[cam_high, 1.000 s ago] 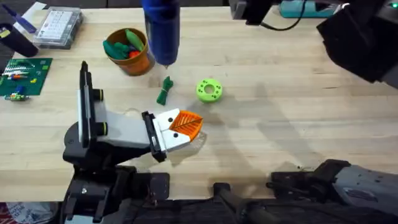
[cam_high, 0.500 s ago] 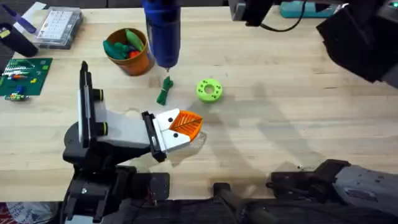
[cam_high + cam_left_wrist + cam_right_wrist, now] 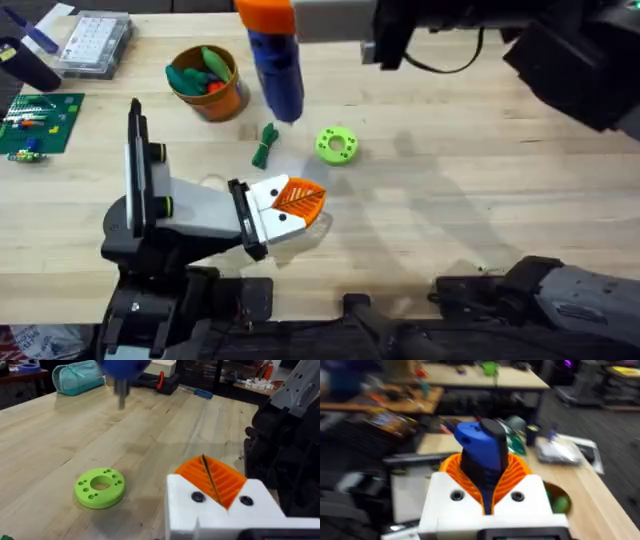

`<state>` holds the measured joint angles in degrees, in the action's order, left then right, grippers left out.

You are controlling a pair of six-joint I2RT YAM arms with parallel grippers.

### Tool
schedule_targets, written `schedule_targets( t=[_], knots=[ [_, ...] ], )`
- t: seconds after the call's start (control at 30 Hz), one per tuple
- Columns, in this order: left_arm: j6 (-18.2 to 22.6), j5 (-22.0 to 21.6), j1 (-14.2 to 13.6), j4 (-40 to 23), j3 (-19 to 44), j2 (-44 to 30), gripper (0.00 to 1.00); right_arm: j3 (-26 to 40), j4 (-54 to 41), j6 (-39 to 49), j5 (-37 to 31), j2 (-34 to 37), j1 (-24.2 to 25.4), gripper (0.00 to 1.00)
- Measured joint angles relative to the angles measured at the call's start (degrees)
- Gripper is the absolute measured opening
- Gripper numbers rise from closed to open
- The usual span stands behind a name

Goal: Pick up the gripper from the table and insert it into the empty holder that is missing its gripper. Then pick up a screw, insert it into the mounting hole, and use the screwdriver to tighten it. Finally, clean up the table by picking up the vegetable and placing it into the bucket.

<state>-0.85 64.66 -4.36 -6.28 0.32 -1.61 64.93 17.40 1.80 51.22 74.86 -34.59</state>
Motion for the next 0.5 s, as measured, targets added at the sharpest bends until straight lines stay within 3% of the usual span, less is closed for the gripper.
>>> schedule_targets(
  t=[0.27, 0.5],
  knots=[
    [-0.01, -0.1, 0.0, 0.02, 0.0, 0.0, 0.009, 0.07, -14.11, 17.88, -18.69, 0.02, 1.1, 0.045],
    [0.0, -0.19, 0.0, 0.02, 0.0, 0.0, 0.009, 0.11, -14.95, 30.89, -35.02, 4.17, 3.54, 0.044]
  ],
)
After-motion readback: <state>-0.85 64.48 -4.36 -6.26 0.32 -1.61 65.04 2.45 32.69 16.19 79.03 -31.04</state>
